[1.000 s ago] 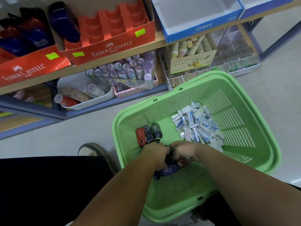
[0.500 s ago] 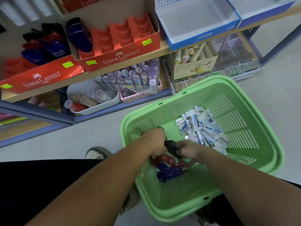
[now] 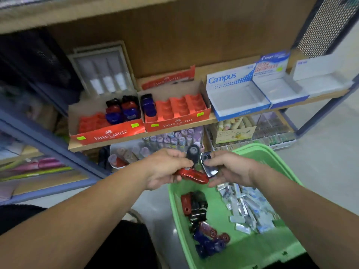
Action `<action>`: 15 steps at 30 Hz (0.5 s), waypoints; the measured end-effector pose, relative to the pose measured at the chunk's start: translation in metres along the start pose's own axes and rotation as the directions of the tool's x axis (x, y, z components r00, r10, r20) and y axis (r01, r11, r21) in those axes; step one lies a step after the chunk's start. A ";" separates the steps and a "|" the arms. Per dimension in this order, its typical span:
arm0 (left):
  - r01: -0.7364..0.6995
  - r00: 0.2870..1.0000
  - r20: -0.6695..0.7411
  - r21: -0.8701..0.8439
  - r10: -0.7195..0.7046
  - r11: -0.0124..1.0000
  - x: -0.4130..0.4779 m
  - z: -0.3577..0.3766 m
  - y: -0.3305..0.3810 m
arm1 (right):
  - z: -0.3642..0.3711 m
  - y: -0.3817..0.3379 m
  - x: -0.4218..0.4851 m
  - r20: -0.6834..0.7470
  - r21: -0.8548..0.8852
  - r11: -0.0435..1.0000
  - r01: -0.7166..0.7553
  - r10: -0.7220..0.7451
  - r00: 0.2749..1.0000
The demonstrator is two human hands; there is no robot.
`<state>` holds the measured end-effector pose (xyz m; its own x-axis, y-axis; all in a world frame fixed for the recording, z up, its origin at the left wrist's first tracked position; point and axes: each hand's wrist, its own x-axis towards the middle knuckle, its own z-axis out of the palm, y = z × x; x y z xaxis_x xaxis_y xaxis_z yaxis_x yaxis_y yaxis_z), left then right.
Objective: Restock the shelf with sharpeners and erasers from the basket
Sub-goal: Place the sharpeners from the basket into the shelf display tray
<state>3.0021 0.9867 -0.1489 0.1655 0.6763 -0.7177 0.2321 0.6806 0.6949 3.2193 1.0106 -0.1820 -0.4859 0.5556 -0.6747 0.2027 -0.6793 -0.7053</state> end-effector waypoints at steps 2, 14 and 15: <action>-0.037 0.999 -0.008 -0.085 0.037 0.996 -0.014 -0.007 0.009 | 0.018 -0.026 -0.015 -0.014 0.018 0.998 0.061 -0.061 0.998; -0.272 0.955 -0.212 -0.338 0.209 0.901 -0.066 -0.022 0.047 | 0.109 -0.084 -0.041 -0.282 0.054 0.903 0.425 -0.395 0.874; -0.280 0.949 -0.235 -0.335 0.208 0.900 -0.067 -0.026 0.047 | 0.112 -0.085 -0.039 -0.273 0.062 0.900 0.431 -0.400 0.875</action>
<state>2.9773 0.9808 -0.0673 -0.0195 0.8501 -0.5263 -0.1583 0.5172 0.8411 3.1256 0.9929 -0.0709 -0.2745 0.8885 -0.3676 -0.0791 -0.4019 -0.9123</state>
